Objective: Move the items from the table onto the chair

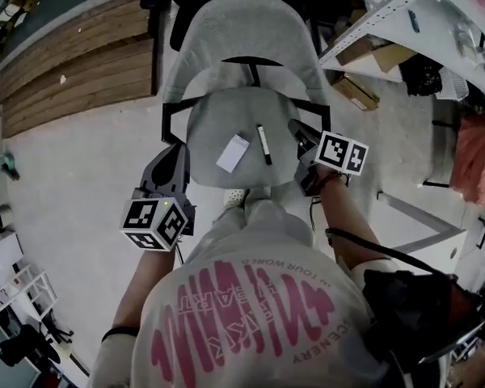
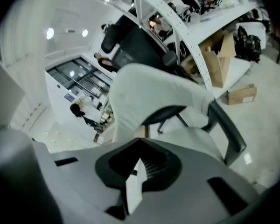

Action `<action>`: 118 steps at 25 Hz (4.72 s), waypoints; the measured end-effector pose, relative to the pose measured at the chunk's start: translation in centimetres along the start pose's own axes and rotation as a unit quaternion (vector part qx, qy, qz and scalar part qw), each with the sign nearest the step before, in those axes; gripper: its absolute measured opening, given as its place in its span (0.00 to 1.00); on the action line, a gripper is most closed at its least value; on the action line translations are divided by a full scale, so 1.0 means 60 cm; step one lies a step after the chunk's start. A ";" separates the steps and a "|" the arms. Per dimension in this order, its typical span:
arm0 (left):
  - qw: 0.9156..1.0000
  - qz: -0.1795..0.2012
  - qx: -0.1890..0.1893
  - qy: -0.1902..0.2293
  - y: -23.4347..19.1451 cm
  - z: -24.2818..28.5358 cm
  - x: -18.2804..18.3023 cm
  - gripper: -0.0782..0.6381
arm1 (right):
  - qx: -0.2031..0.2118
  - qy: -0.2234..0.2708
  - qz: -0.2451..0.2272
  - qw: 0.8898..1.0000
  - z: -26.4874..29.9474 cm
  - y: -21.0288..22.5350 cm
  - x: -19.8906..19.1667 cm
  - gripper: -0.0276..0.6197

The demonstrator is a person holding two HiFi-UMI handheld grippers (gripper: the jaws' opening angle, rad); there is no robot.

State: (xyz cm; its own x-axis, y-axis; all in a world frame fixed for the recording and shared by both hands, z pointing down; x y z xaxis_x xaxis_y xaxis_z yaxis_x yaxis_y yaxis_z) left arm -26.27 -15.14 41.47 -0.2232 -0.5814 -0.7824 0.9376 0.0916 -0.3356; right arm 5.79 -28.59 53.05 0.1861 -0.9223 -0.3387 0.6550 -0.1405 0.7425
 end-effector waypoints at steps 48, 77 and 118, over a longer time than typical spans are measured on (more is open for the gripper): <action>0.802 0.239 -0.543 0.072 0.494 0.040 0.116 0.12 | -0.210 0.626 -0.141 0.737 -0.757 -0.190 -0.362 0.07; 0.718 0.297 -0.627 -0.057 0.798 -0.204 -0.343 0.12 | -0.502 0.455 0.257 0.689 -1.019 0.162 -1.110 0.45; 0.874 0.203 -0.436 0.070 0.487 -0.210 -0.058 0.12 | -0.208 0.542 0.116 0.806 -0.944 0.008 -0.670 0.31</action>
State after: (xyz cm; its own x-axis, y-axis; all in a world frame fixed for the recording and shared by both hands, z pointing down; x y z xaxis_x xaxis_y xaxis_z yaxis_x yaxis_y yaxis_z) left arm -1.46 -0.24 27.80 -0.0077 -0.2587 -0.9659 0.4014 0.8839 -0.2399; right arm 40.14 28.82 34.30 0.7219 -0.0173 -0.6917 0.6569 0.3313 0.6773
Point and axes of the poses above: the fingertips, and each gripper's own axes: z forward along the fingers, y to its right, x out of its top, the point moved 10 cm from there along -z, backward along the fingers, and after that the axes turned 4 degrees about -y, right-handed, at the moved point
